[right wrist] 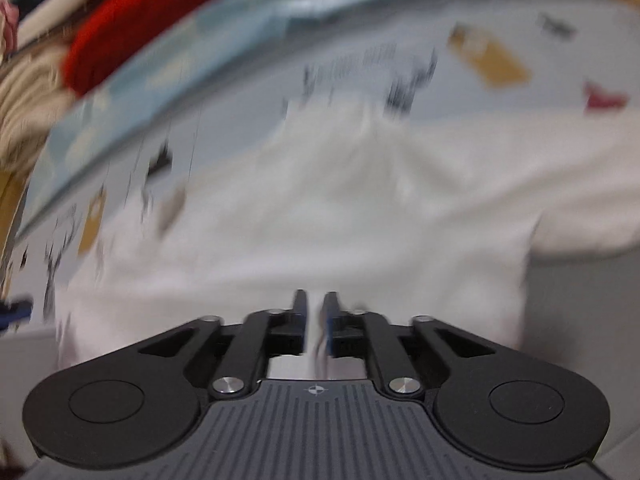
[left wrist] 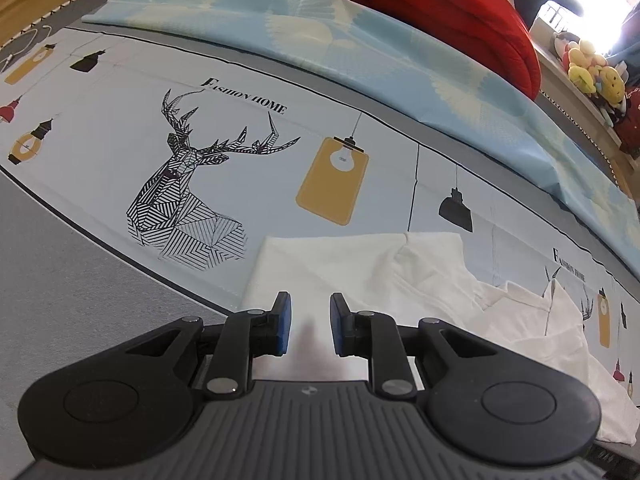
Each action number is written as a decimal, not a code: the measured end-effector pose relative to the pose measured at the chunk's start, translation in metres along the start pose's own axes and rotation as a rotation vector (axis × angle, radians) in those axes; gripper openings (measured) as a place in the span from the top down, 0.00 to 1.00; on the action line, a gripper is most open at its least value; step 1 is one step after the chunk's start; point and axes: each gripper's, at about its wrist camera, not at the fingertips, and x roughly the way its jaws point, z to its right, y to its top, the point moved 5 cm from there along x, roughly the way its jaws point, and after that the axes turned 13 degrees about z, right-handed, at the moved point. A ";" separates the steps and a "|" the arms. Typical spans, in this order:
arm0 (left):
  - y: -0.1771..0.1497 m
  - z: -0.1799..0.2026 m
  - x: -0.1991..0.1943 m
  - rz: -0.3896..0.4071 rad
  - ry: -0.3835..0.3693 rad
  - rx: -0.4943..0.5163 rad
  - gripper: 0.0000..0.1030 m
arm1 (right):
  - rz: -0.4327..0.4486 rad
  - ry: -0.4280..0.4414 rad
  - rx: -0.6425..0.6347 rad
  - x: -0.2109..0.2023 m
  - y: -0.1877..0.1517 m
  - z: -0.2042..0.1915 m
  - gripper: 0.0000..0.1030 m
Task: Fold small clothes
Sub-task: 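Grasp the shirt side edge with the right gripper and lift it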
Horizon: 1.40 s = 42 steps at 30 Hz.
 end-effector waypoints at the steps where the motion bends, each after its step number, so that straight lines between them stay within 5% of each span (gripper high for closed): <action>1: 0.000 0.001 0.000 -0.001 0.001 0.000 0.78 | -0.014 0.001 -0.009 0.004 -0.005 -0.001 0.78; 7: -0.002 0.007 0.001 -0.002 -0.001 0.004 0.78 | -0.077 -0.050 -0.129 0.015 -0.027 -0.017 0.79; 8: -0.002 0.007 0.002 -0.001 0.001 0.003 0.78 | -0.071 -0.032 -0.154 0.014 -0.027 -0.023 0.93; 10: -0.001 0.005 0.002 0.001 0.010 -0.002 0.78 | -0.039 -0.011 -0.192 0.011 -0.025 -0.030 0.98; 15: 0.002 0.001 0.000 0.020 0.029 -0.018 0.78 | 0.241 0.084 -0.083 -0.033 0.025 -0.029 0.98; 16: 0.003 0.001 0.000 0.020 0.028 -0.017 0.78 | 0.324 0.062 -0.083 -0.045 0.038 -0.024 0.99; 18: 0.002 0.002 0.001 0.016 0.027 -0.012 0.78 | 0.431 -0.145 -0.213 -0.055 0.054 -0.009 0.99; 20: 0.000 0.003 0.003 0.008 0.027 -0.009 0.78 | 0.371 -0.279 -0.189 -0.044 0.057 0.022 0.98; 22: -0.003 0.005 0.006 -0.001 0.025 -0.011 0.78 | 0.306 -0.267 -0.020 -0.036 0.058 0.055 0.98; 32: -0.035 0.028 0.024 -0.150 -0.095 -0.008 0.71 | 0.329 -0.221 0.043 -0.038 0.071 0.070 0.97; 36: -0.071 0.018 0.041 -0.293 -0.029 0.094 0.76 | 0.348 -0.262 0.029 -0.042 0.073 0.070 0.96; 42: -0.061 0.007 0.037 -0.197 0.069 0.043 0.80 | 0.362 -0.217 0.105 -0.046 0.077 0.076 0.95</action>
